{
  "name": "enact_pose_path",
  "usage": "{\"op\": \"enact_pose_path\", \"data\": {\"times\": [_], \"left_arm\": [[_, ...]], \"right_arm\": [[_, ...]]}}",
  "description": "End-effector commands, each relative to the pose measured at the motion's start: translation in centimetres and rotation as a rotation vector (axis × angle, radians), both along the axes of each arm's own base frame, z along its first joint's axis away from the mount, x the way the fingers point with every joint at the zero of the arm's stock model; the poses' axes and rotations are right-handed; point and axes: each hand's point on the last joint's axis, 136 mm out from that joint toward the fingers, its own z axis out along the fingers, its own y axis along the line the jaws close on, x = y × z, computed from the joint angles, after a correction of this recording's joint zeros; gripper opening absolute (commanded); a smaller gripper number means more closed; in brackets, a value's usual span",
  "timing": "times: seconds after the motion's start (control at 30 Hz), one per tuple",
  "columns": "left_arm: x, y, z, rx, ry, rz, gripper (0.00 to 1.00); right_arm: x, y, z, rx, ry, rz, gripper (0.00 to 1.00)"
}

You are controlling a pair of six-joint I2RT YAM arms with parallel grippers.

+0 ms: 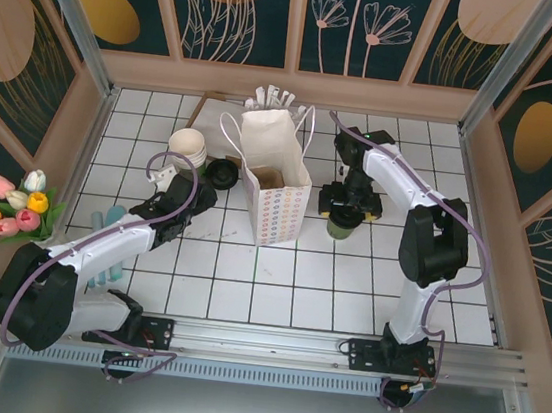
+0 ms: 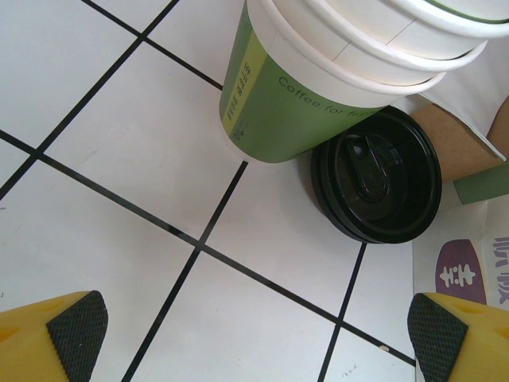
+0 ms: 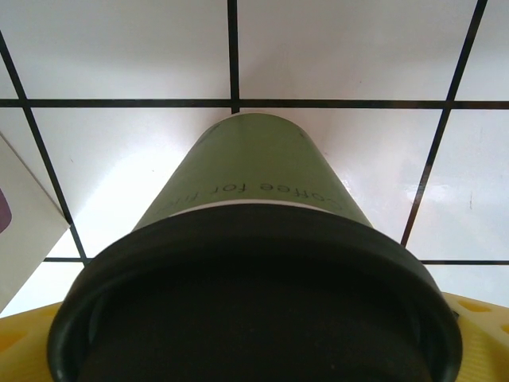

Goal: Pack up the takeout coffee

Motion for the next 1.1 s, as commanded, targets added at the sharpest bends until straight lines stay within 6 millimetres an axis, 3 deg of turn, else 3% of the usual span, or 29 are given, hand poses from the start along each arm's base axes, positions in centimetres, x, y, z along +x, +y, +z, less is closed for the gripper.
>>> {"op": "enact_pose_path", "data": {"times": [0.0, 0.33, 0.57, 0.73, 1.07], "left_arm": [[0.1, 0.4, 0.2, 0.007, -0.015, 0.012, 0.98], [0.2, 0.4, 0.6, 0.014, -0.026, 0.01, 0.98], [0.2, 0.6, 1.3, 0.012, -0.046, 0.012, 0.98], [0.1, 0.6, 1.1, 0.012, -0.043, 0.012, 0.98], [0.4, 0.3, 1.5, -0.003, -0.055, 0.01, 0.98]], "right_arm": [[-1.2, -0.7, 1.2, -0.013, 0.008, 0.005, 0.99], [-1.6, -0.5, 0.7, 0.011, 0.025, 0.011, 0.89], [-1.8, -0.4, 0.1, 0.014, 0.033, 0.011, 0.96], [-1.8, -0.4, 0.3, 0.019, 0.026, 0.009, 0.95], [-1.5, -0.4, 1.6, 0.02, 0.003, 0.007, 0.72]]}}
